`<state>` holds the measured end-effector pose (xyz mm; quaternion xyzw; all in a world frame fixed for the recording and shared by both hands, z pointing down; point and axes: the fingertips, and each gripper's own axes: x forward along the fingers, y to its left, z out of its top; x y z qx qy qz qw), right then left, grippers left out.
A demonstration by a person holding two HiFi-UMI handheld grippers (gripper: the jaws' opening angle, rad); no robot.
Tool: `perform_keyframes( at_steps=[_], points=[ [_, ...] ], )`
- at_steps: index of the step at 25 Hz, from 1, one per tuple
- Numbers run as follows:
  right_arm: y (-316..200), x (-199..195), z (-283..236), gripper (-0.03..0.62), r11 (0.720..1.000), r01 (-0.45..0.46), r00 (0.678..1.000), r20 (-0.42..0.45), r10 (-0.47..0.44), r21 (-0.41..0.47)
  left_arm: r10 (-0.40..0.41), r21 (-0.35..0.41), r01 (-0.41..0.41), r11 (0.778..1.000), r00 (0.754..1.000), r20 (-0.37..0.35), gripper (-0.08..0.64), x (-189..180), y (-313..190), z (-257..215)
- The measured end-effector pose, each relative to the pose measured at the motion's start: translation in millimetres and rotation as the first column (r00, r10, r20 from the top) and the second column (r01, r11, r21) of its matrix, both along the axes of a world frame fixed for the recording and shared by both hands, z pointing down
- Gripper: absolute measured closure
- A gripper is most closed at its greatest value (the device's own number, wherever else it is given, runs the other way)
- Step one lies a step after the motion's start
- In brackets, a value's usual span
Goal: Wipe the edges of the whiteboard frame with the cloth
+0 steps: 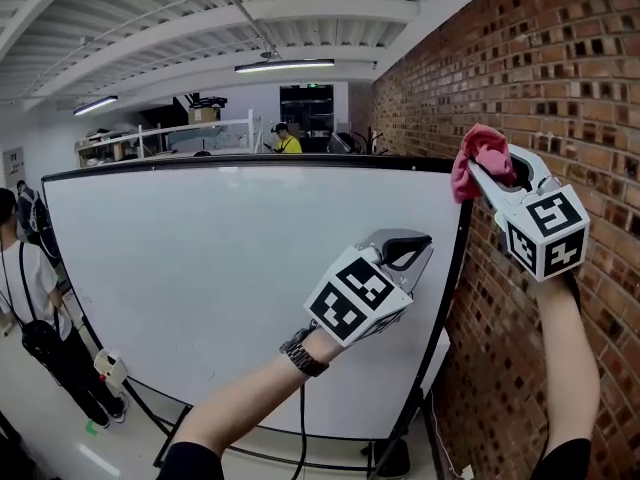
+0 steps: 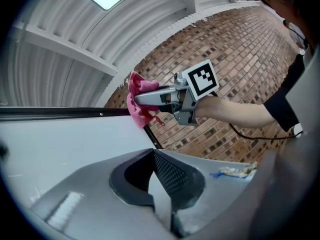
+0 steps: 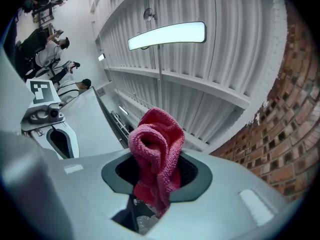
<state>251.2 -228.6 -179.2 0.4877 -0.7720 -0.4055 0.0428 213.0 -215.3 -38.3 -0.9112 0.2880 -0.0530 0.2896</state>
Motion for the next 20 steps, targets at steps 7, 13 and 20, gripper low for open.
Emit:
perform_keyframes(
  at_steps=[7,13,20],
  points=[
    [7.1,-37.0,-3.9,0.455,0.998,0.057,0.988,-0.143,-0.061,-0.031,-0.150,-0.003,0.150,0.989,0.988,-0.029,0.560,-30.7,-9.3,-19.3],
    [9.5,-85.8,5.5,0.454,0.997,0.079,0.976,-0.200,-0.083,-0.026,-0.263,-0.005,0.263,0.965,0.964,-0.023,0.560,-80.1,-4.1,-25.5],
    [-0.1,-144.3,9.6,0.454,0.993,0.109,0.973,-0.201,-0.116,-0.050,-0.388,0.032,0.387,0.922,0.921,0.035,0.560,-146.2,-12.2,-26.8]
  ],
)
